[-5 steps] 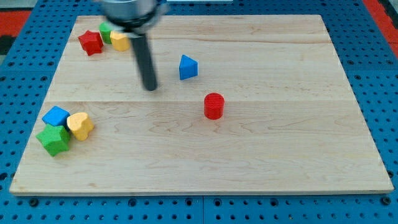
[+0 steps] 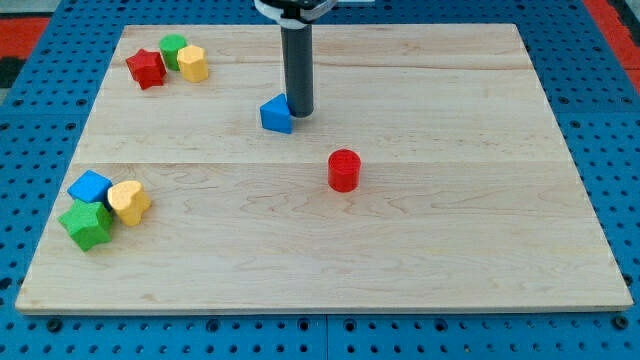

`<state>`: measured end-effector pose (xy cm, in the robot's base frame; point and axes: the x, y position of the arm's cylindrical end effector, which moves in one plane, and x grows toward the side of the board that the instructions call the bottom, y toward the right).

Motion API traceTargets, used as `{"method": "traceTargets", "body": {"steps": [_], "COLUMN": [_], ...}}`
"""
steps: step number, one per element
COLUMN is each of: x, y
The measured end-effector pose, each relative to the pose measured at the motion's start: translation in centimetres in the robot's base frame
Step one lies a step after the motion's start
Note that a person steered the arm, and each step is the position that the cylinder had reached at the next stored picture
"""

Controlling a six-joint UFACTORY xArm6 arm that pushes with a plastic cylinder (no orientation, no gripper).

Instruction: Push the blue triangle towards left

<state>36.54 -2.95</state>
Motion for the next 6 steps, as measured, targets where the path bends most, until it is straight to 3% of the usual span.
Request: {"method": "traceTargets", "body": {"steps": [2, 3, 5, 6], "x": [1.6, 0.3, 2.6, 1.8], "y": [-4.5, -4.0, -10.8, -10.2]}}
